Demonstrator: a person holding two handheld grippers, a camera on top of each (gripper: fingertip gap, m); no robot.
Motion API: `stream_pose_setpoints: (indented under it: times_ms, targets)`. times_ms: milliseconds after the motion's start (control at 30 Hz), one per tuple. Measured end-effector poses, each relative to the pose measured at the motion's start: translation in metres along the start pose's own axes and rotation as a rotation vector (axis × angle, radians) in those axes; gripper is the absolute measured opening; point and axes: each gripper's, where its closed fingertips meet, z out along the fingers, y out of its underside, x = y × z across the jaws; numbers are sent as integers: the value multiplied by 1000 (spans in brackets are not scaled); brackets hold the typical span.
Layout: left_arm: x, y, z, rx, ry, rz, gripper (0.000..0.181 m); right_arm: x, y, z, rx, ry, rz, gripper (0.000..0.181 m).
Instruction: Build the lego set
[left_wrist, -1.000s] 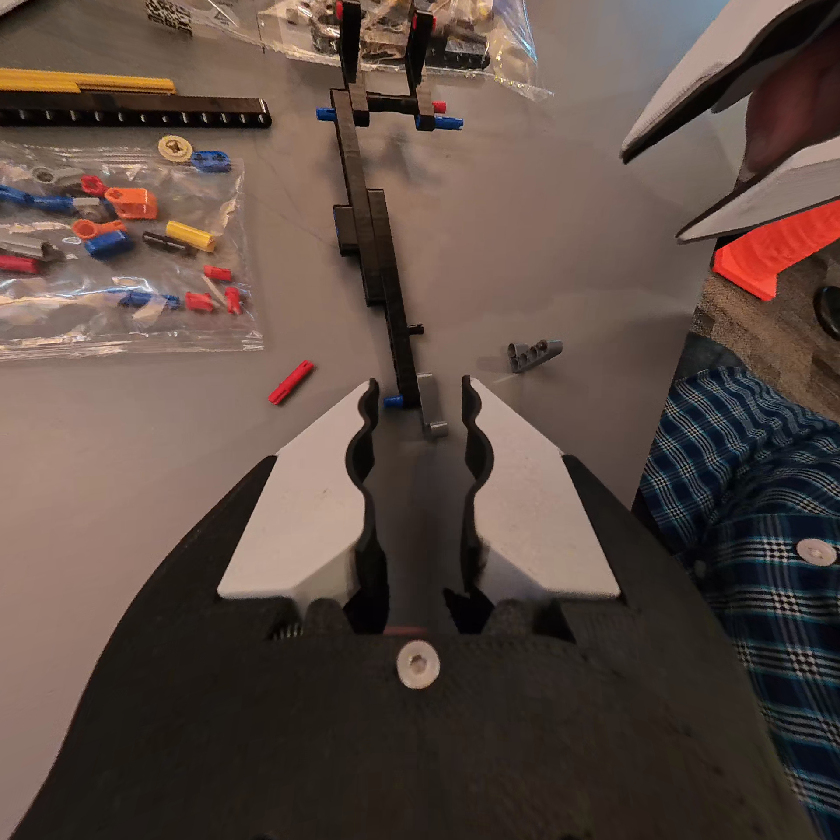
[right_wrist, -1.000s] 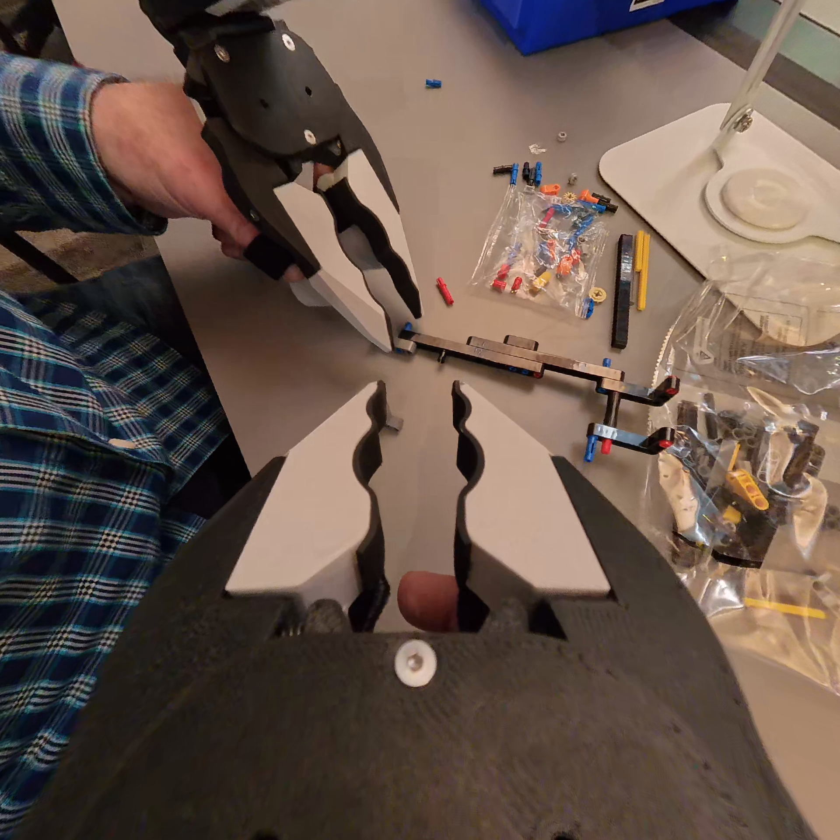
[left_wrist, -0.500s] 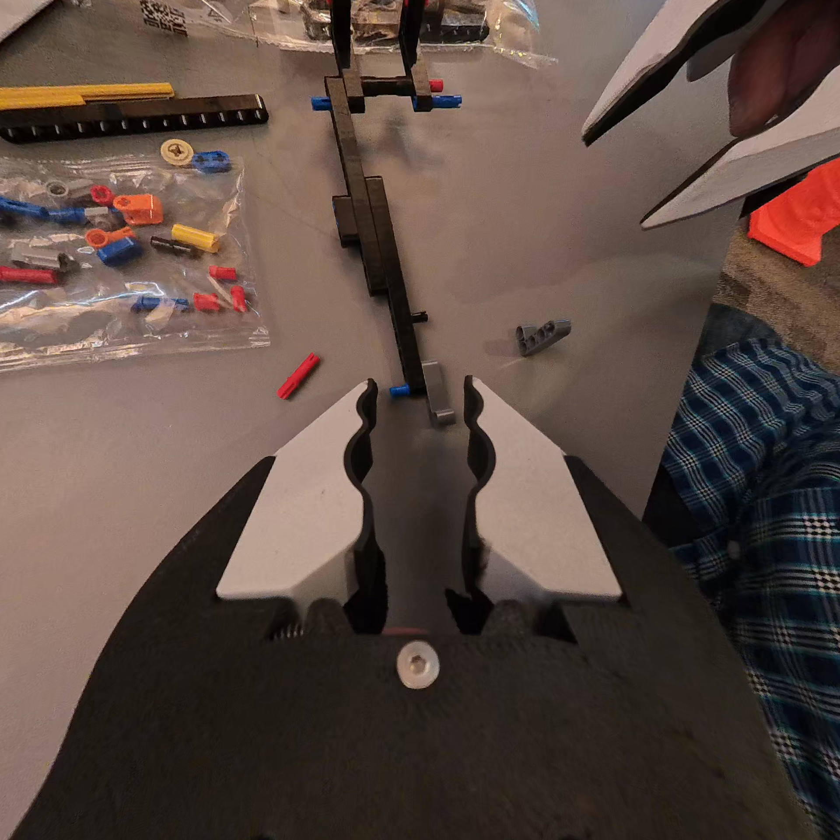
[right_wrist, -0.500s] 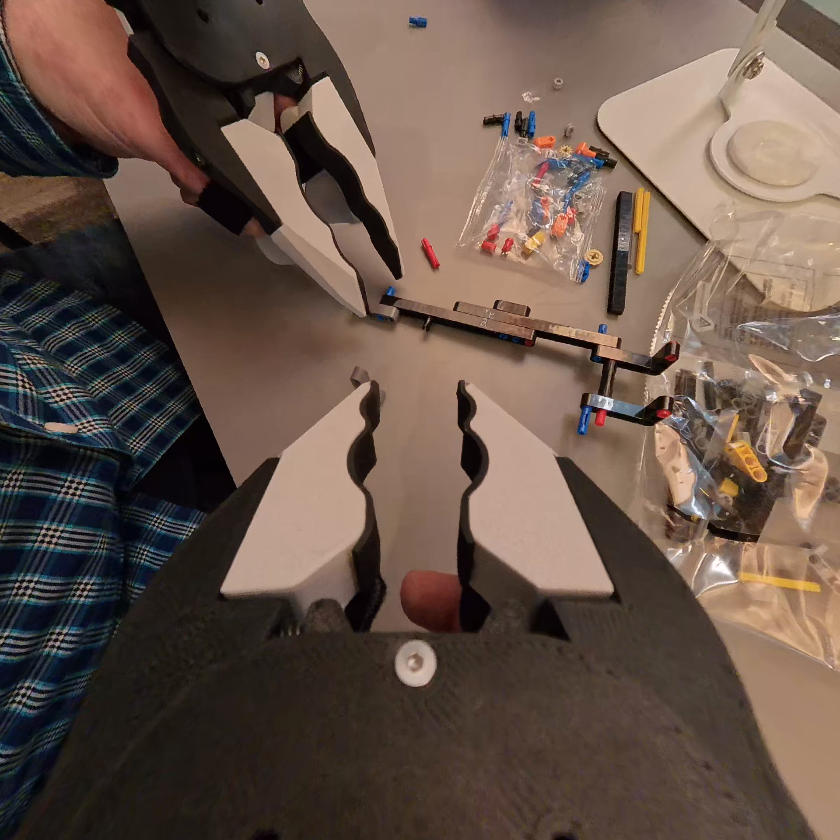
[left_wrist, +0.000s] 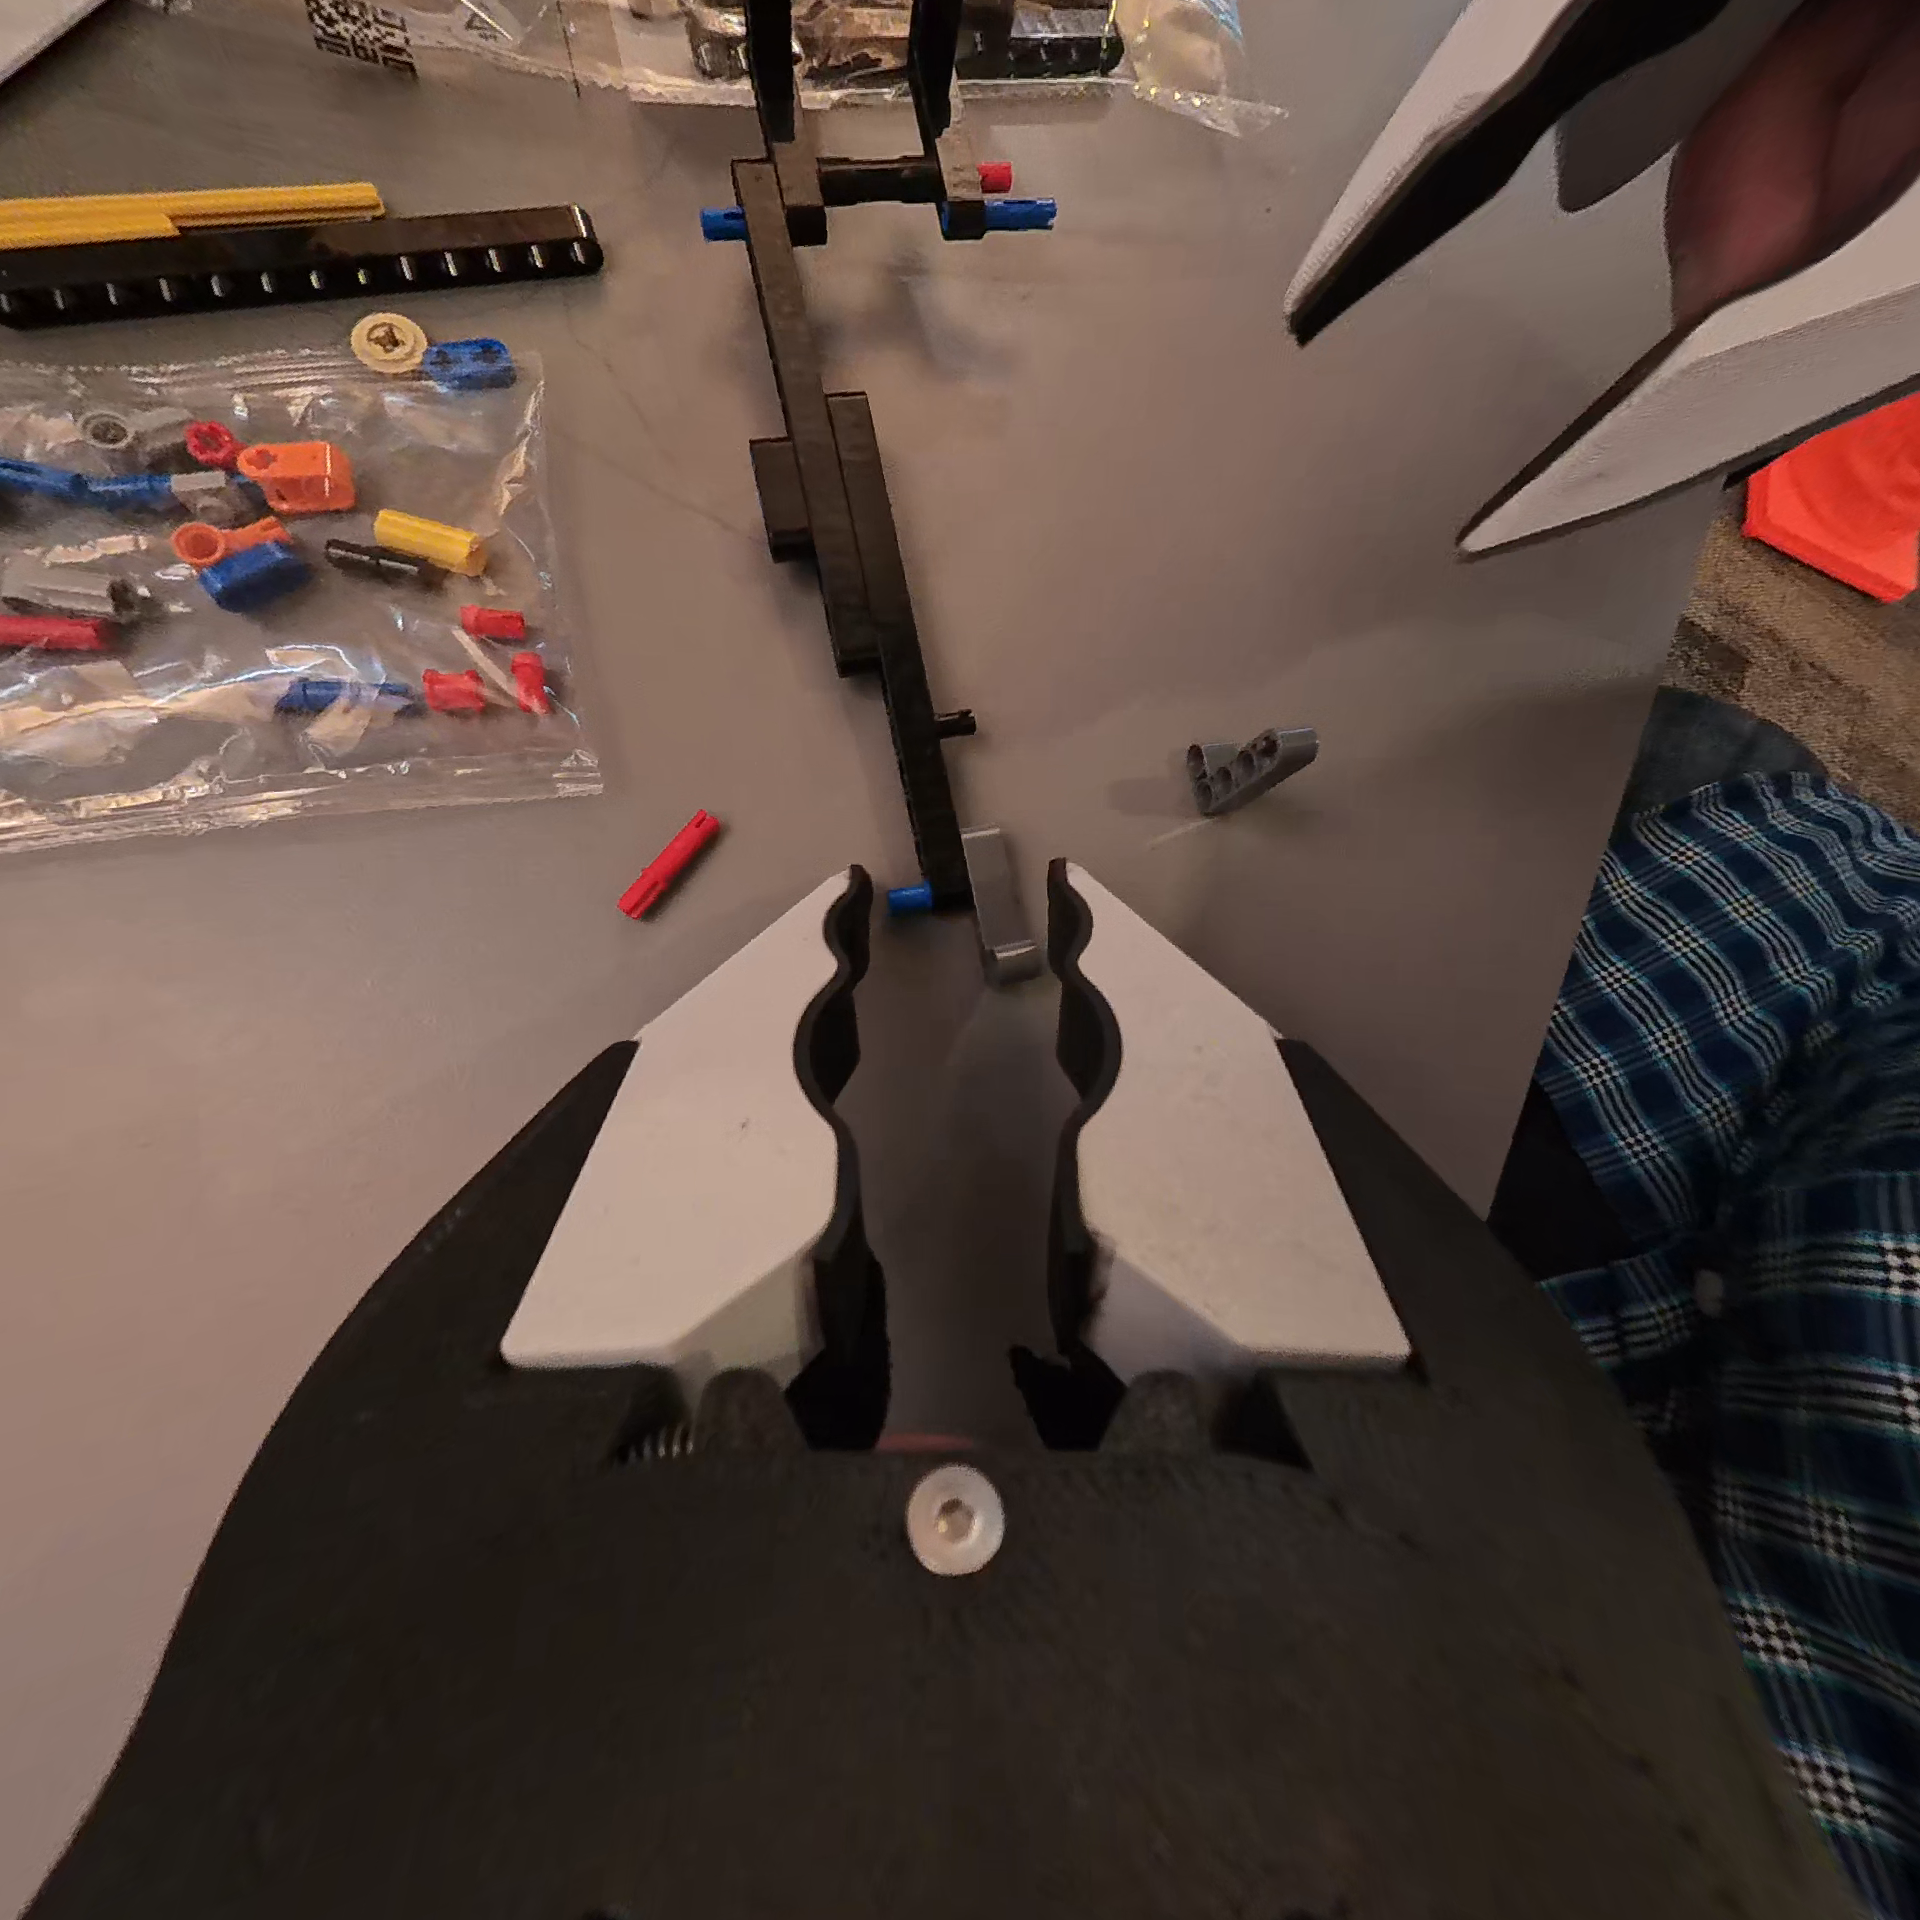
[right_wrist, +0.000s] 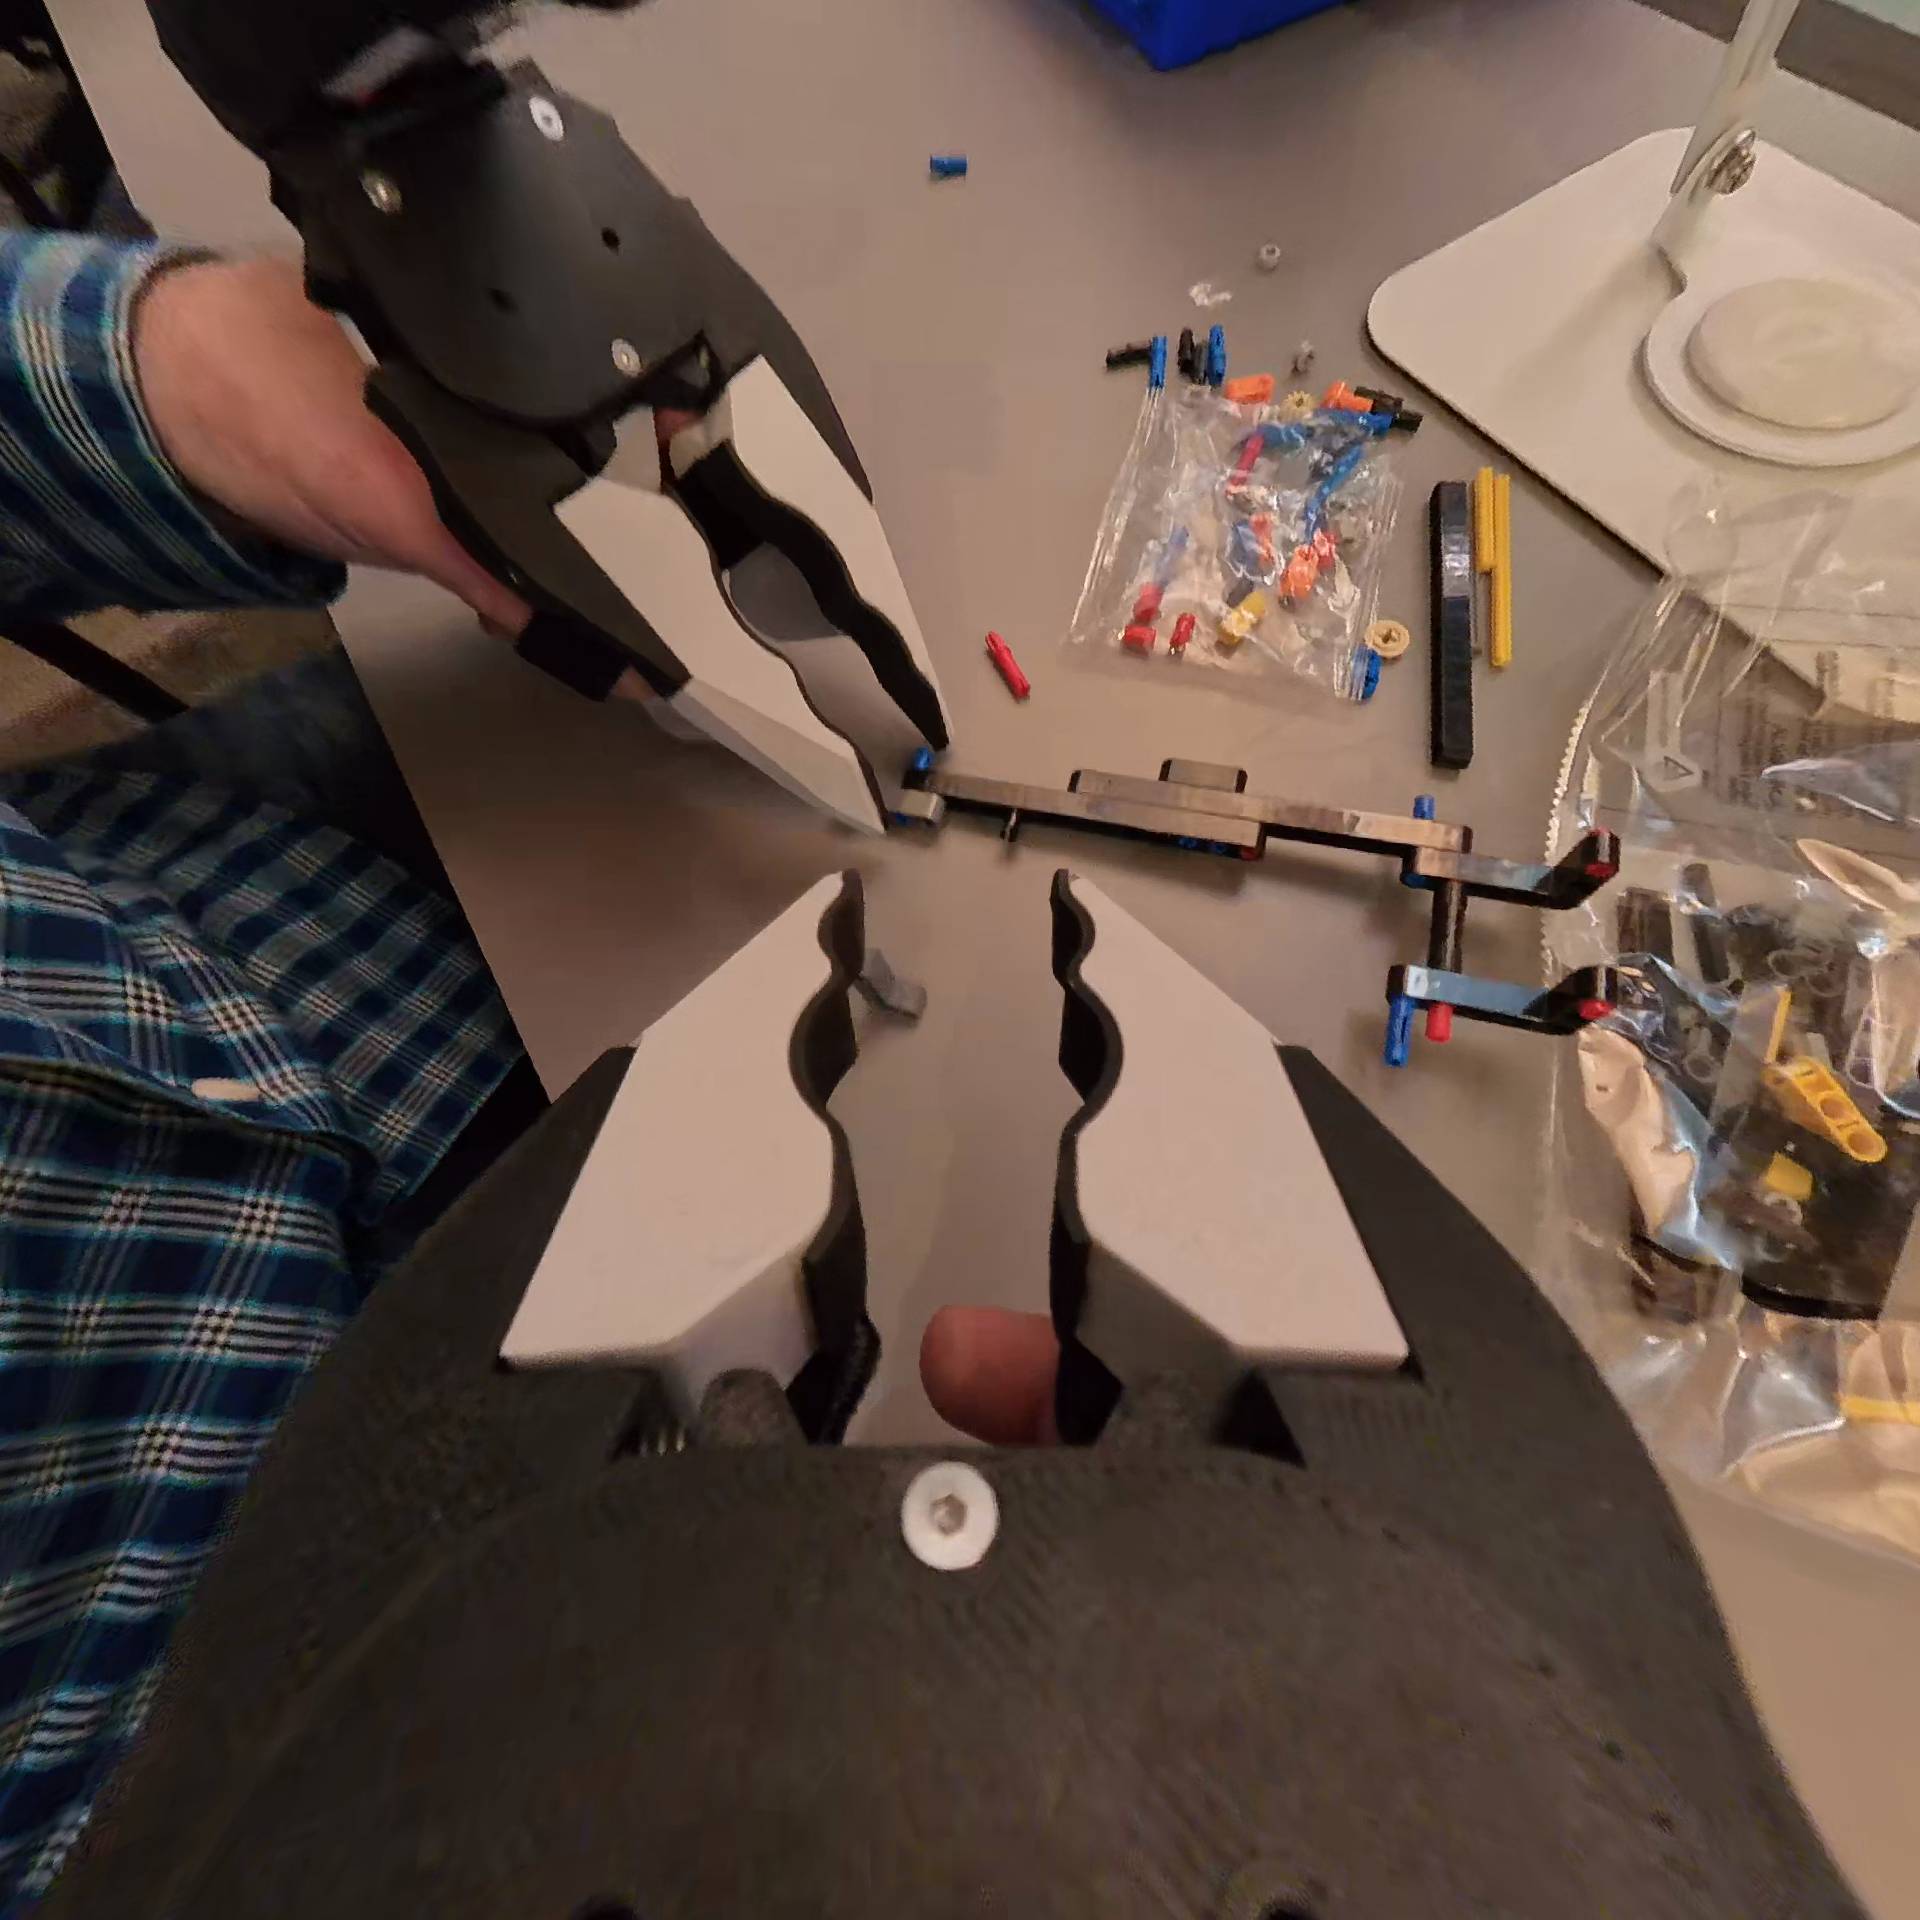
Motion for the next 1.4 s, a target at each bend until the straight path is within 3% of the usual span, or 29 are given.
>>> stream_pose_setpoints:
  times_ms: [333,800,1200,1400]
  targets:
    - [-2,3,1,1,-2,1,22,1,-7,13,36,13,42,34]
    - [-4,-3,-5,27,4,-3,29,7,-5,9,60,33,36,35]
    - [-65,-6,-54,102,-98,-78,35,11,-3,2,58,43,23,37]
    - [-80,1,-62,91,-139,-82,32,11,3,3,37,31,20,36]
